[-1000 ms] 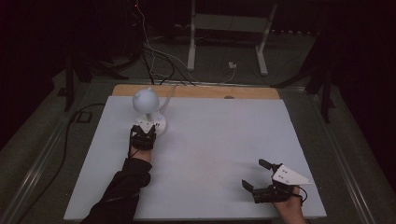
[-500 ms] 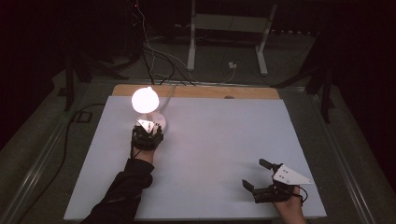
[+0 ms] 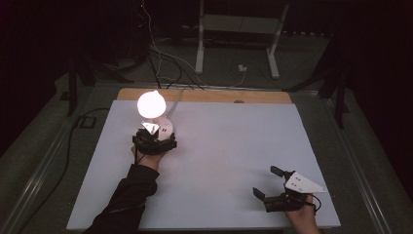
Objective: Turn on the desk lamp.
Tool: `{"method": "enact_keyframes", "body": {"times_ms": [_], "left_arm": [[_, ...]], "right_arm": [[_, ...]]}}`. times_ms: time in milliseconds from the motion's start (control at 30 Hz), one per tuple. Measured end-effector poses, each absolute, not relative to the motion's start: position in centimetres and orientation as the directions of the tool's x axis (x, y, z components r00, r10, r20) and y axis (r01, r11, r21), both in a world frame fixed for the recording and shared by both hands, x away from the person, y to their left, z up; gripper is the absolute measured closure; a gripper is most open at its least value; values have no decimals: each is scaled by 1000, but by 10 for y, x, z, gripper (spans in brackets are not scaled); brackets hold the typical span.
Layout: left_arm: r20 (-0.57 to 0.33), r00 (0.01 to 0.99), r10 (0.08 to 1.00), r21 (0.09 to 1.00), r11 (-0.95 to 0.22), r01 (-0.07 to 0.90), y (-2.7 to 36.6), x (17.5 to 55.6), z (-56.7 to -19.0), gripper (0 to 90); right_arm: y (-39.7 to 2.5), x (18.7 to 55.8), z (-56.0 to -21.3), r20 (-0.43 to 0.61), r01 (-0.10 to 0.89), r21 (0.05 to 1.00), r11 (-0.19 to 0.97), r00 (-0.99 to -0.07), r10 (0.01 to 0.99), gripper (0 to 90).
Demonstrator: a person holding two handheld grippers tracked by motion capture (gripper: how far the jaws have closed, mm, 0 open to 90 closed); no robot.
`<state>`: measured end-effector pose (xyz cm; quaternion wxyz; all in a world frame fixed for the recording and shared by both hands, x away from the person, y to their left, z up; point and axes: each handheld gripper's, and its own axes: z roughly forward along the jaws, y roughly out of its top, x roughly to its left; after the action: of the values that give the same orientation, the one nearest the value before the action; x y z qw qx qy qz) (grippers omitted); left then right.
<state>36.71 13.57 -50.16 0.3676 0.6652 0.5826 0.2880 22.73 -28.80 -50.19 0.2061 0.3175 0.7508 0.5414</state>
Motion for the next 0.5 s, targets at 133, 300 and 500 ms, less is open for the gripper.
{"method": "enact_keyframes", "body": {"times_ms": [133, 300, 500], "left_arm": [[-75, 240, 968, 806, -83, 586, 135, 364, -497, 2], [-95, 334, 938, 796, -130, 591, 139, 359, -487, 2], [-151, 423, 894, 794, -145, 590, 148, 354, -476, 2]], "right_arm": [[-288, 227, -502, 32, 254, 943, 216, -714, 699, 0], [-288, 227, -502, 33, 256, 942, 215, -713, 700, 0], [-288, 227, -502, 31, 255, 942, 217, -713, 701, 0]]}}
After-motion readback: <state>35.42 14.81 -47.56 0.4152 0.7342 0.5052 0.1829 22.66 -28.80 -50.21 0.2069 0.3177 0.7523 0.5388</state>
